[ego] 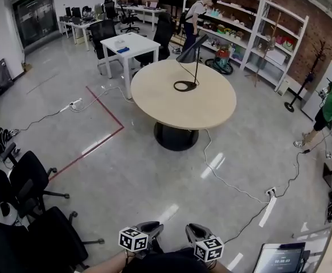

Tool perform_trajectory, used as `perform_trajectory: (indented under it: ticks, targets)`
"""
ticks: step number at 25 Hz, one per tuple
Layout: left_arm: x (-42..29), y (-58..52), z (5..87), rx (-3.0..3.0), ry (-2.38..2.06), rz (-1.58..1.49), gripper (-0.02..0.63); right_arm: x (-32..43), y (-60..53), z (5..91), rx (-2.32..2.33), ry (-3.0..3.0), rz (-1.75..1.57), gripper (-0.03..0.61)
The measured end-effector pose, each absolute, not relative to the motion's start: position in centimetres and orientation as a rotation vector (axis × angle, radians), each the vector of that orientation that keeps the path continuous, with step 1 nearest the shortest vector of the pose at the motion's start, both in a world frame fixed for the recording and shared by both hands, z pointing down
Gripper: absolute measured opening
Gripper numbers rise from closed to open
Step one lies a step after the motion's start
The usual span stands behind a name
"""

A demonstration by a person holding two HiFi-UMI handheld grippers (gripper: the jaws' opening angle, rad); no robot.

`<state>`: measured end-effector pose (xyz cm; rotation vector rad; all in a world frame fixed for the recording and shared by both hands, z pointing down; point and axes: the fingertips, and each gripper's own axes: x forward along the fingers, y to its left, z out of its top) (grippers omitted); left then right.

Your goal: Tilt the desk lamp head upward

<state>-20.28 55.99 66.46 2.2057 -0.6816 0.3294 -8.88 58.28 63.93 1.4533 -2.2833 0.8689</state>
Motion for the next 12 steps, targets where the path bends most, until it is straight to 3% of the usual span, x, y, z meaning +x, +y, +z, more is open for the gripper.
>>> perform_trajectory:
  ticks: [12]
  targets:
    - [-21.1, 51.9, 66.8, 2.149, -0.703, 0.309, 0.092, -10.9, 52.5, 64.2, 1.384, -2.308, 0.891, 0.049]
